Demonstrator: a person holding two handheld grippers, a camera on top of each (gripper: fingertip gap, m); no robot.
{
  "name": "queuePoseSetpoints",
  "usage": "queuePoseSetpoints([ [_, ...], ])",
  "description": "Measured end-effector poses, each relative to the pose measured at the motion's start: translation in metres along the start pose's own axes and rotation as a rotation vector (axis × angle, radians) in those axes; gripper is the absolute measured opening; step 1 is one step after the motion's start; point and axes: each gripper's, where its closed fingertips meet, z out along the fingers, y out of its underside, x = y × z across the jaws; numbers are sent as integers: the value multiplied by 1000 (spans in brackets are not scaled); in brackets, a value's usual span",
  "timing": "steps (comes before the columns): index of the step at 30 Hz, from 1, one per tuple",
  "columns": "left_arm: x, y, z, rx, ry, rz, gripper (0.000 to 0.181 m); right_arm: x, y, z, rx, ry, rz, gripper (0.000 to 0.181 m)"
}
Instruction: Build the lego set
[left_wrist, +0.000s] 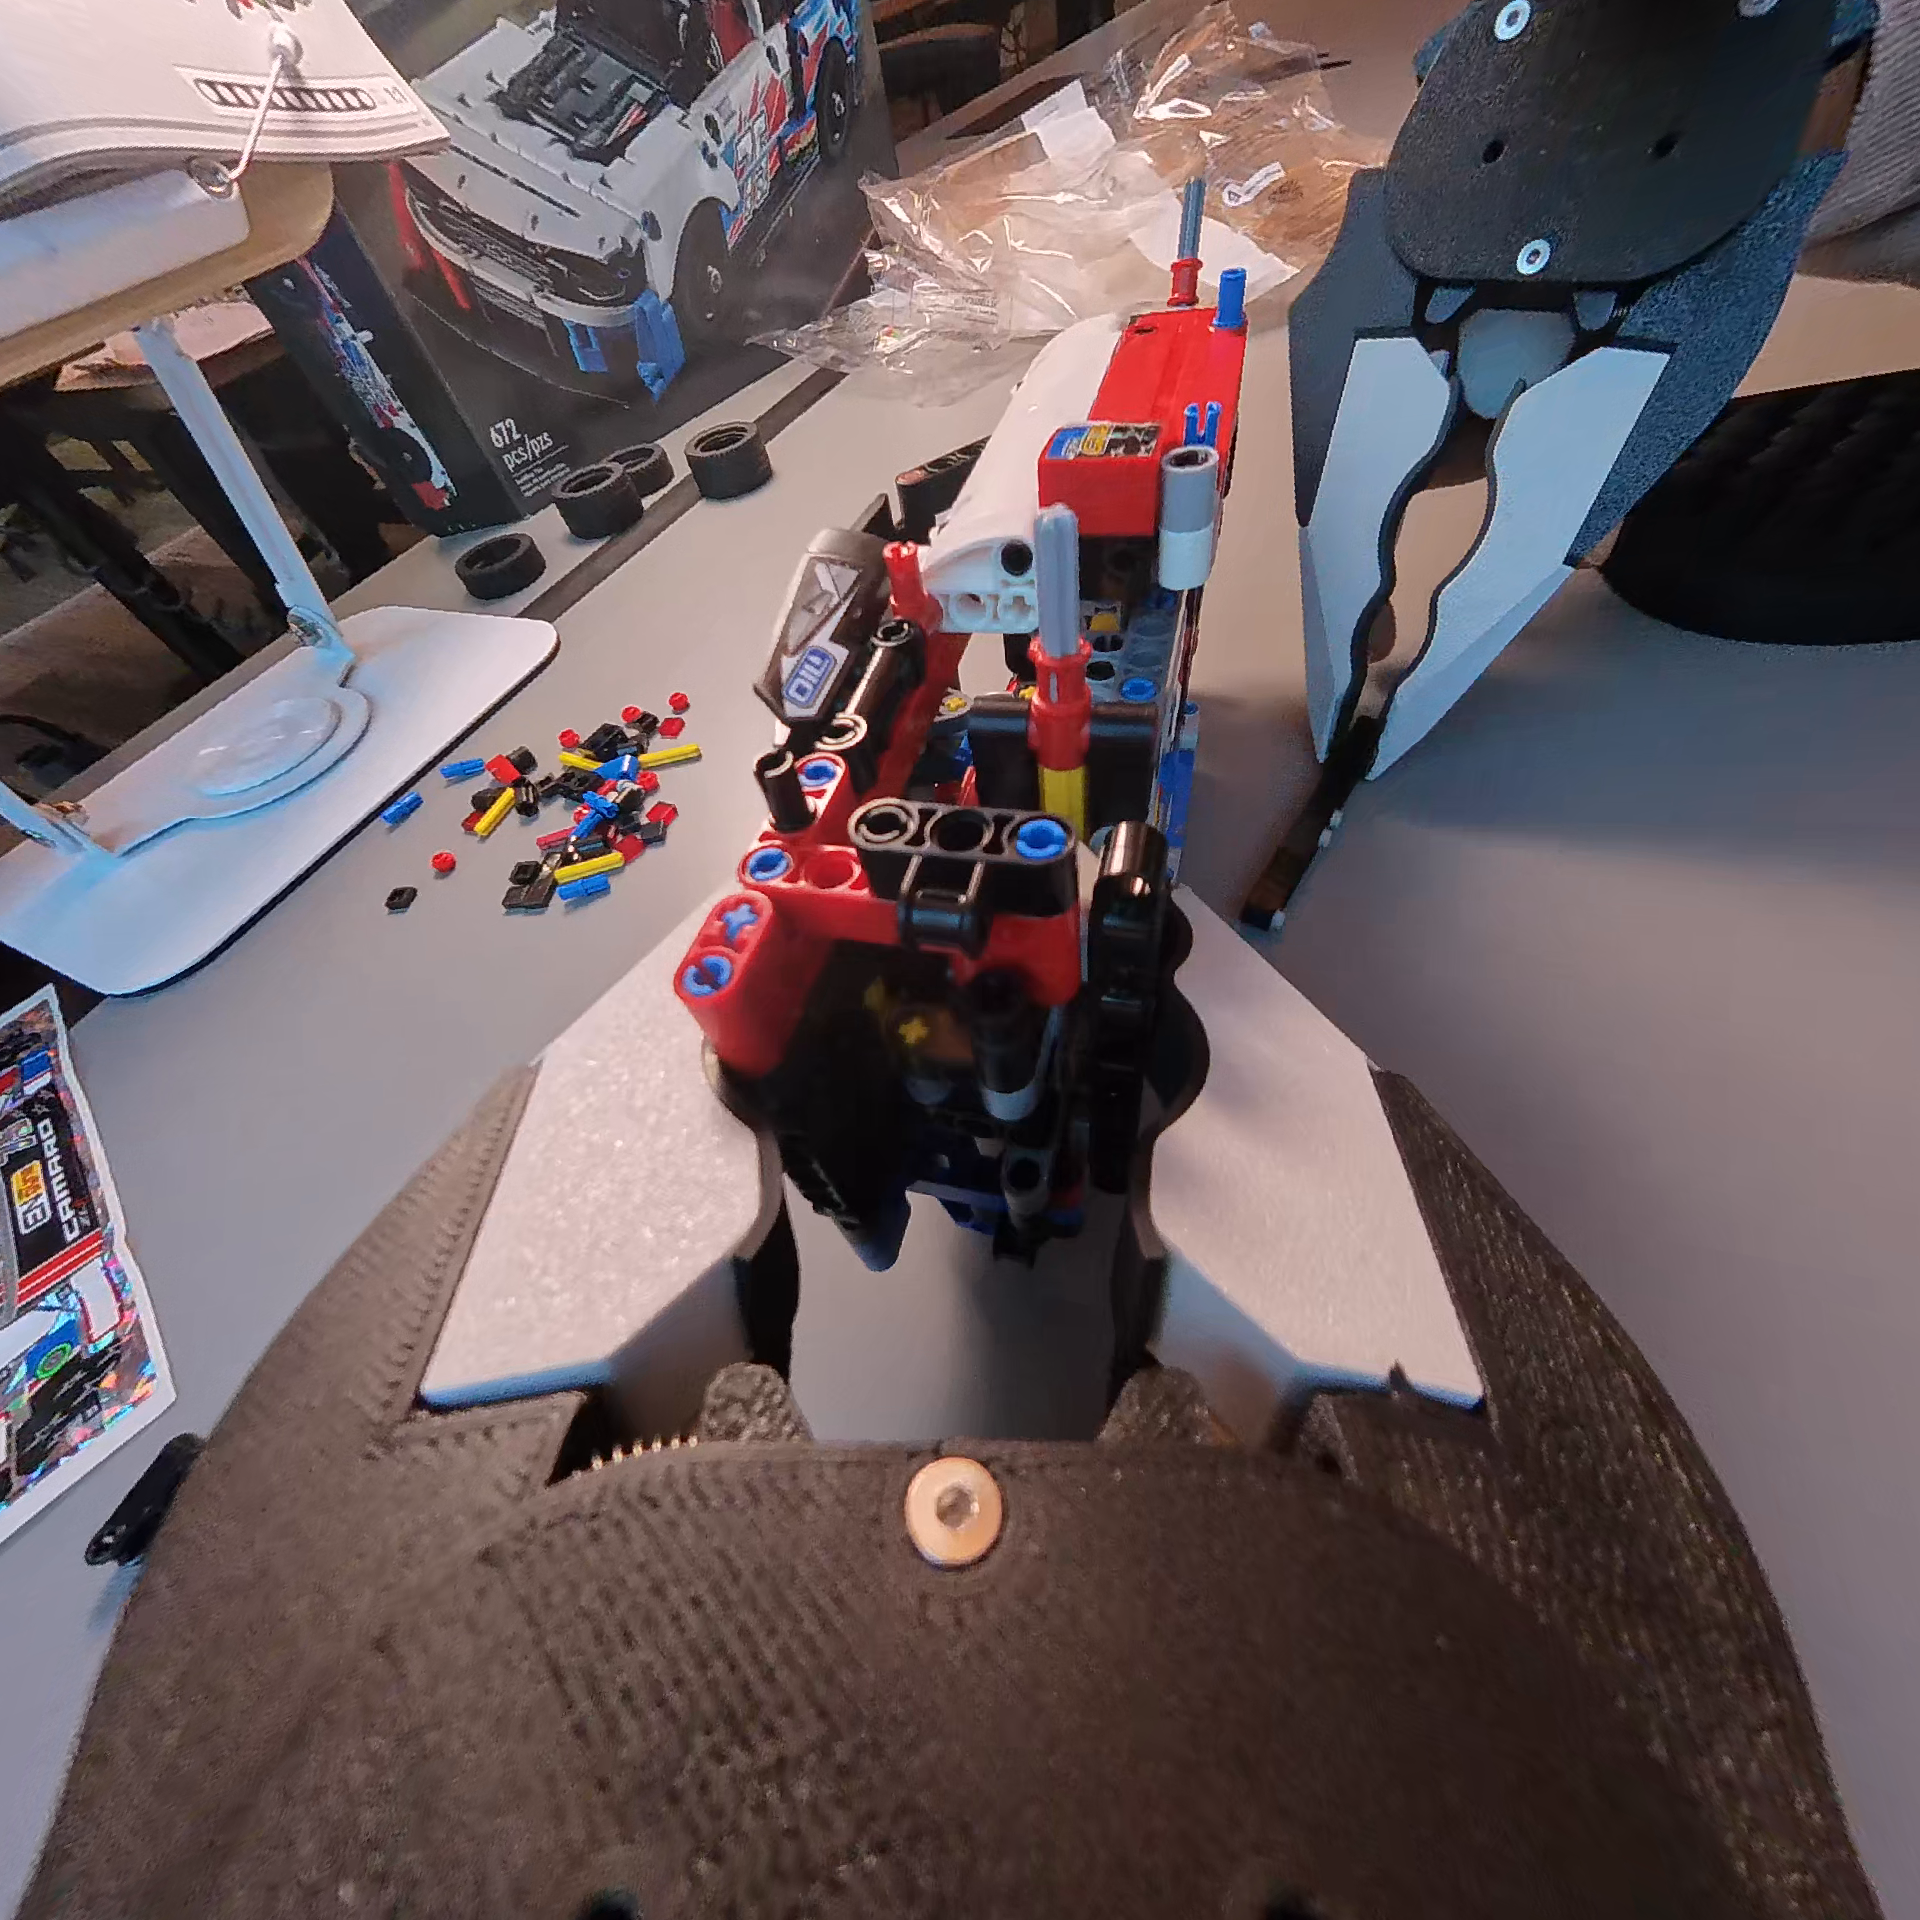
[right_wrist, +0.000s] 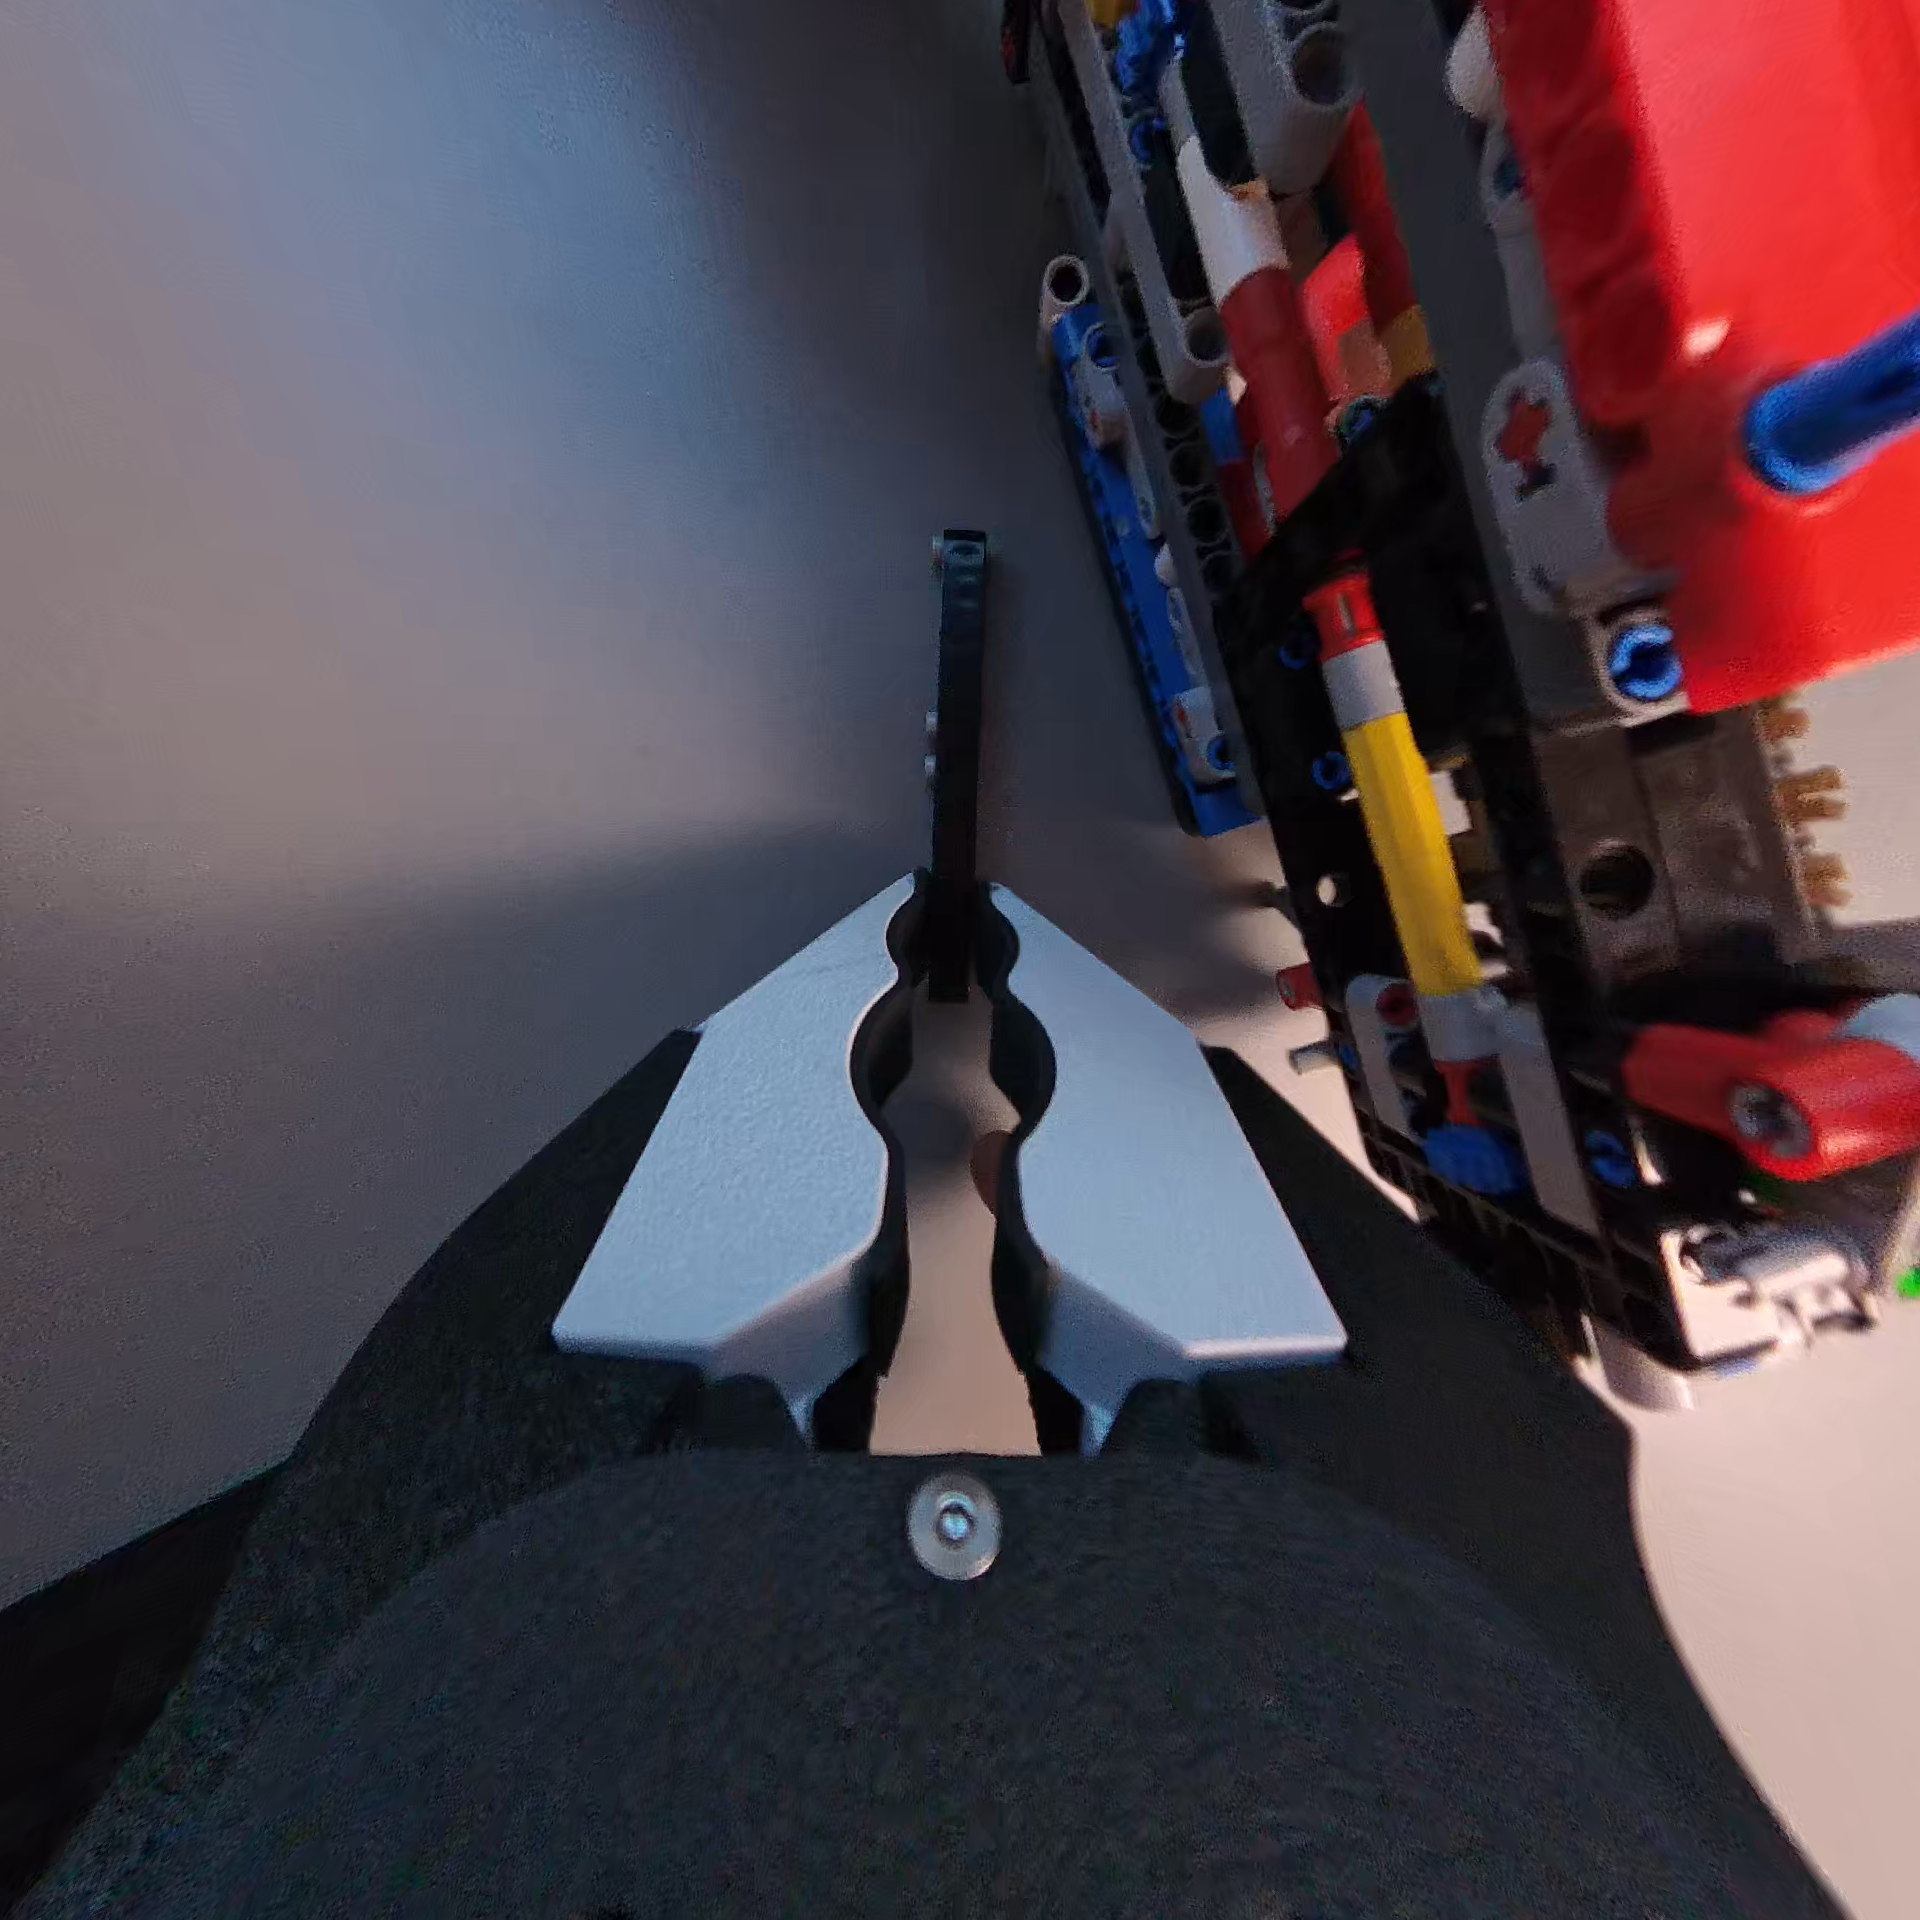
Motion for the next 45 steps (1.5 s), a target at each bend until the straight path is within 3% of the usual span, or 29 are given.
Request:
queuePoseSetpoints([
  [1, 0, 0, 0, 2, 2, -2, 72, -10, 0, -1, -7, -82, 17, 5],
  [3, 0, -1, 1, 7, 7, -5, 72, -41, -5, -10, 12, -330, 111, 4],
  [6, -1, -1, 1, 14, 14, -17, 72, -64, -12, -23, 32, -571, 319, 4],
  [9, -1, -1, 1, 13, 14, -18, 72, -65, -1, -20, -31, -604, 498, 5],
  [14, -1, 0, 1, 14, 10, -24, 72, -52, 11, -19, -35, -478, 561, 19],
  [16, -2, 0, 1, 16, 10, -31, 72, -38, 15, -17, -3, -333, 503, 16],
  [22, -2, -1, 1, 23, 14, -34, 72, -57, -3, -30, 151, -16, -131, 14],
  [25, -2, -1, 1, 29, 15, -44, 72, -67, -8, -19, 136, 89, -318, 14],
  [28, -2, -1, 1, 30, 12, -38, 72, -64, -3, -9, 94, 78, -309, 16],
  [32, -1, -1, 0, 28, 6, -18, 71, -62, -3, -3, 85, 38, -298, 5],
  [35, 0, -1, 0, 29, 6, -15, 71, -61, -4, -2, 82, -38, -196, 4],
  [40, -1, -1, 0, 34, 13, -33, 71, -66, 3, -7, -26, -325, 194, 4],
  [45, -1, -1, 0, 36, 13, -24, 71, -59, 9, -11, -50, -458, 477, 4],
])
